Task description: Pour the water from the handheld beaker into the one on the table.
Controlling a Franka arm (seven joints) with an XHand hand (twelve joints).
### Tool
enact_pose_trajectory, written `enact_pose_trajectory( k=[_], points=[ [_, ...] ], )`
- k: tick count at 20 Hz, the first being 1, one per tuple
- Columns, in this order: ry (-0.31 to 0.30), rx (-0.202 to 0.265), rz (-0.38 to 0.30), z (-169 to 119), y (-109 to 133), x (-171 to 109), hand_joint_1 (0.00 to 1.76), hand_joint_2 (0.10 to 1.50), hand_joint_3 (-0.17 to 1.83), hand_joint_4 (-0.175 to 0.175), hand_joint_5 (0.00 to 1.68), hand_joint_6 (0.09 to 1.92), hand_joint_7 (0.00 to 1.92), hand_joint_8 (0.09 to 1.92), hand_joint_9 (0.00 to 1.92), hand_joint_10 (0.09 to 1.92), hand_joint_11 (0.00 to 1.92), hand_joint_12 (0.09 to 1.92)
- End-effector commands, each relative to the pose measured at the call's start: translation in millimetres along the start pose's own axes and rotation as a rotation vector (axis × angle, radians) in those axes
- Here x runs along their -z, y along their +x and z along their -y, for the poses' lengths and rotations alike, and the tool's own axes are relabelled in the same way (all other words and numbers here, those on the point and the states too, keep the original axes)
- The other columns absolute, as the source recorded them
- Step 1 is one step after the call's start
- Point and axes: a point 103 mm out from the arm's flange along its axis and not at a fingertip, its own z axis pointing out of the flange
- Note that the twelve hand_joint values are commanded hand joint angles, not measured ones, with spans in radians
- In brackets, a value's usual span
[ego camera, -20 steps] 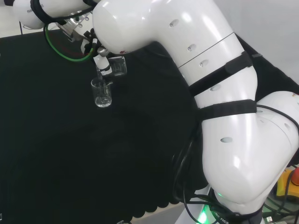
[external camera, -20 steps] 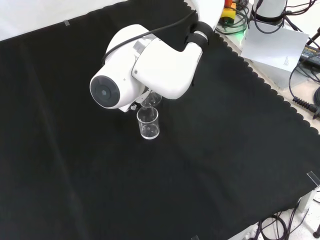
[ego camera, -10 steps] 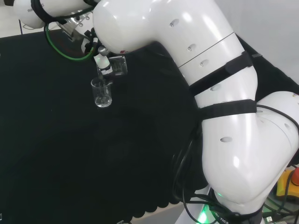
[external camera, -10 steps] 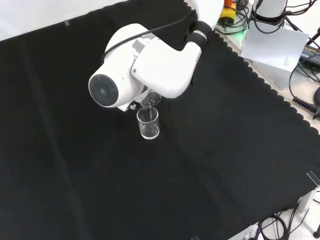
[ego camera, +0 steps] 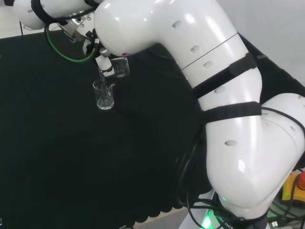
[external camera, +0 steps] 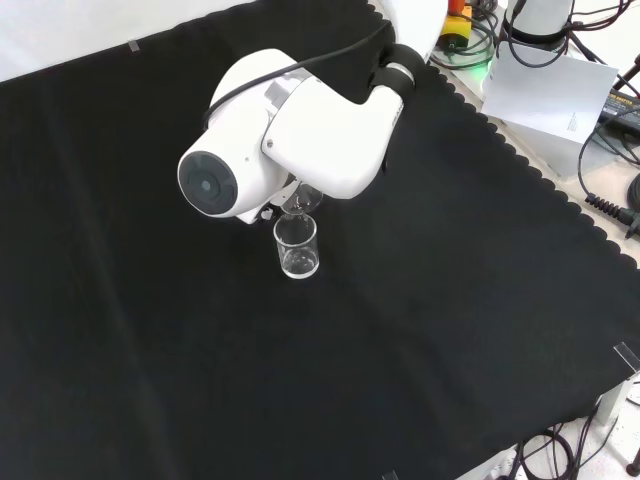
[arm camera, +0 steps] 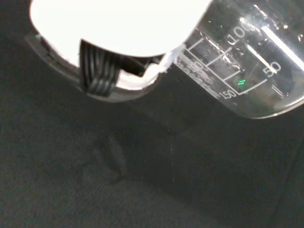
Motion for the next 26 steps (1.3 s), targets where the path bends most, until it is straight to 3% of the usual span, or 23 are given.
enact_pose_trajectory(
  k=[1, 18, 26],
  points=[
    [0.006, -0.009, 0.003, 1.5, 1.7, 0.9, 1.41, 0.73, 0.56, -0.175, 1.13, 0.84, 1.09, 0.95, 1.27, 0.71, 1.18, 0.75],
    [-0.007, 0.002, 0.006, 3.3, 6.6, 5.2, 1.41, 0.73, 0.56, -0.175, 1.13, 0.85, 1.09, 0.95, 1.27, 0.71, 1.19, 0.75],
    [-0.043, 0.019, -0.032, 1.3, -2.4, 1.4, 1.41, 0.73, 0.56, -0.175, 1.13, 0.85, 1.09, 0.95, 1.27, 0.71, 1.19, 0.75]
  ],
)
